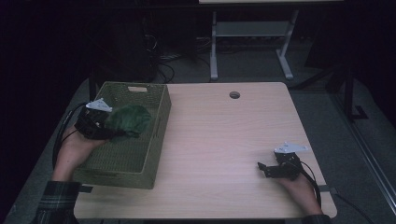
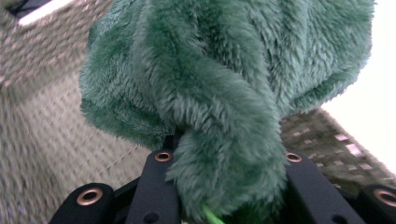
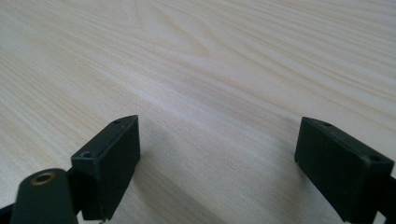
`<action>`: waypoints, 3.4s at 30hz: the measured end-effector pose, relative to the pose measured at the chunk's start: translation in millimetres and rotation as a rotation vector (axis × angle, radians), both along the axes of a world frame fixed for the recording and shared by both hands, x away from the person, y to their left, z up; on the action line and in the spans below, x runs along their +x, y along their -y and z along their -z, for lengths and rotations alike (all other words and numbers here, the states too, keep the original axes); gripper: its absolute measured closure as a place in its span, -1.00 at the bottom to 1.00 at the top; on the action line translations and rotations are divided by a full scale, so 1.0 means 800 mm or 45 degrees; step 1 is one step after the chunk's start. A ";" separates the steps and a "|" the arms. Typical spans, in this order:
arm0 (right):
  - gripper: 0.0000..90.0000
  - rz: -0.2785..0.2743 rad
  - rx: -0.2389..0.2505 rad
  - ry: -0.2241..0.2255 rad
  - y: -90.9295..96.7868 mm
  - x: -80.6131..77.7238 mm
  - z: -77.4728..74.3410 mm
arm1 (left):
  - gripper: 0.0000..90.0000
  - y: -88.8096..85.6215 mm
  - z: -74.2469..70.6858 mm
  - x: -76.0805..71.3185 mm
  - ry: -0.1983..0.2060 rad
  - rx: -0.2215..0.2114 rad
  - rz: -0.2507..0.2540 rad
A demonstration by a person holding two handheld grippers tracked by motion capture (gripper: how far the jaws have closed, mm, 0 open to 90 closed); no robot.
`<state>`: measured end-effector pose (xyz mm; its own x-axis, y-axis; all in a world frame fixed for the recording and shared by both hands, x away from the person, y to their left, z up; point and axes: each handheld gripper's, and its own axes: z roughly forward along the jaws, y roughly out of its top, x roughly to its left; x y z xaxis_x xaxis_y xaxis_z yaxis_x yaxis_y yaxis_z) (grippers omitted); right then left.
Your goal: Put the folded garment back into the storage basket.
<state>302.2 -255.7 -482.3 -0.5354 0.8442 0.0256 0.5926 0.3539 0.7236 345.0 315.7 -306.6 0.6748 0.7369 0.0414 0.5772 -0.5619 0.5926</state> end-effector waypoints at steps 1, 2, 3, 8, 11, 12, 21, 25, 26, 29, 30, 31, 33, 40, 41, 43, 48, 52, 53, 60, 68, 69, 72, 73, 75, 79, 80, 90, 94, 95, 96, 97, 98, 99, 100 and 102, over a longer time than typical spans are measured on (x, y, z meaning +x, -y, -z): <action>-0.70 0.000 0.000 0.000 0.000 0.000 0.000 | 0.58 -0.003 0.010 0.002 -0.004 0.003 -0.026; -0.70 0.000 -0.001 0.000 0.000 0.000 0.000 | 0.58 -0.003 0.010 0.002 -0.004 0.003 -0.026; -0.70 0.000 -0.001 0.000 0.000 0.000 0.000 | 0.58 -0.007 0.023 0.006 -0.022 0.027 -0.048; -0.70 0.000 -0.001 0.000 0.000 0.000 0.000 | 0.58 -0.009 0.044 0.012 -0.040 0.043 -0.074; -0.70 0.000 0.000 0.001 0.000 0.000 0.000 | 0.56 -0.008 0.062 0.017 -0.065 0.066 -0.083; -0.70 0.000 0.000 0.001 0.000 0.000 0.000 | 0.56 -0.008 0.062 0.017 -0.065 0.066 -0.083; -0.69 -0.002 0.000 0.002 0.000 0.000 0.000 | 0.53 -0.011 0.097 0.027 -0.114 0.096 -0.110; -0.70 -0.001 0.000 0.002 0.000 0.000 0.000 | 0.47 -0.009 0.104 0.028 -0.118 0.089 -0.100; -0.70 -0.001 0.000 0.001 0.000 0.000 0.000 | 0.44 -0.008 0.104 0.028 -0.118 0.091 -0.096; -0.69 -0.001 0.000 0.001 0.000 0.000 0.000 | 0.28 -0.009 0.105 0.028 -0.115 0.083 -0.097; -0.69 -0.001 0.000 0.001 0.000 0.000 0.000 | 0.20 -0.009 0.105 0.028 -0.115 0.083 -0.097; -0.69 -0.001 0.000 0.001 0.000 0.000 0.000 | 0.08 -0.010 0.104 0.027 -0.122 0.059 -0.100; -0.69 0.000 0.000 0.000 0.000 0.000 0.000 | -0.10 -0.011 0.104 0.027 -0.118 0.051 -0.098; -0.69 0.002 0.001 0.000 0.000 -0.001 0.000 | -0.67 -0.010 0.092 0.022 -0.093 0.030 -0.077; -0.69 0.003 0.000 -0.001 0.000 -0.001 0.000 | -0.68 -0.010 0.088 0.020 -0.084 0.026 -0.073; -0.69 0.002 0.000 0.000 0.000 -0.001 0.000 | -0.68 -0.009 0.082 0.017 -0.071 0.021 -0.064; -0.69 0.003 0.000 0.000 0.000 -0.001 0.000 | -0.69 -0.009 0.065 0.008 -0.044 0.010 -0.056; -0.69 0.002 0.000 0.000 0.000 -0.001 0.000 | -0.68 -0.005 0.052 0.004 -0.016 -0.016 -0.045; -0.69 0.002 0.000 0.000 0.000 -0.001 0.000 | -0.68 -0.003 0.049 0.004 -0.006 -0.029 -0.041; -0.69 0.002 0.000 0.000 0.000 -0.001 0.000 | -0.68 0.027 0.032 0.005 0.034 -0.089 0.024; -0.69 0.003 0.001 -0.001 0.000 -0.001 0.000 | -0.67 0.074 0.022 0.008 0.068 -0.159 0.090; -0.69 0.003 0.001 0.000 0.000 -0.001 0.000 | -0.67 0.078 0.021 0.009 0.072 -0.162 0.098; -0.69 0.001 0.000 0.001 0.000 -0.001 0.000 | -0.67 0.098 0.019 0.009 0.087 -0.175 0.123; -0.69 0.001 0.000 0.001 0.000 -0.001 0.000 | -0.67 0.104 0.019 0.008 0.091 -0.181 0.132; -0.69 0.001 0.000 0.001 0.000 -0.001 0.000 | -0.66 0.120 0.020 0.007 0.107 -0.195 0.153; -0.70 0.002 0.000 0.000 0.000 -0.001 0.000 | -0.66 0.143 0.025 0.005 0.114 -0.207 0.187; -0.70 0.002 0.000 0.000 0.000 -0.001 0.000 | -0.66 0.151 0.028 0.004 0.112 -0.210 0.198; -0.70 0.003 0.000 0.000 0.000 -0.001 0.000 | -0.66 0.225 0.067 -0.010 0.127 -0.214 0.292; -0.69 0.003 0.000 0.000 0.000 -0.001 0.000 | -0.66 0.240 0.083 -0.014 0.119 -0.212 0.308; -0.69 0.003 0.000 0.000 0.000 -0.001 0.000 | -0.66 0.249 0.096 -0.017 0.113 -0.233 0.316; -0.69 0.003 0.000 0.000 0.000 -0.001 0.000 | -0.66 0.249 0.096 -0.017 0.113 -0.233 0.316; -0.69 0.002 0.000 0.000 0.000 -0.001 0.000 | -0.66 0.253 0.103 -0.017 0.115 -0.231 0.327; -0.69 0.001 -0.001 0.001 0.000 -0.001 0.000 | -0.67 0.260 0.116 -0.019 0.109 -0.232 0.339; -0.69 0.001 -0.001 0.001 0.000 -0.001 0.000 | -0.68 0.260 0.116 -0.019 0.109 -0.232 0.339; -0.69 0.001 -0.001 0.001 0.000 -0.001 0.000 | -0.68 0.263 0.126 -0.020 0.096 -0.231 0.344; -0.69 0.001 -0.001 0.001 0.000 -0.001 0.000 | -0.71 0.268 0.140 -0.019 0.089 -0.221 0.352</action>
<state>301.7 -255.8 -482.4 -0.5348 0.8446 0.0250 0.5926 0.3538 0.7237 329.5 101.7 -418.9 0.8499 0.5267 -0.0157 0.3720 -0.5786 0.7258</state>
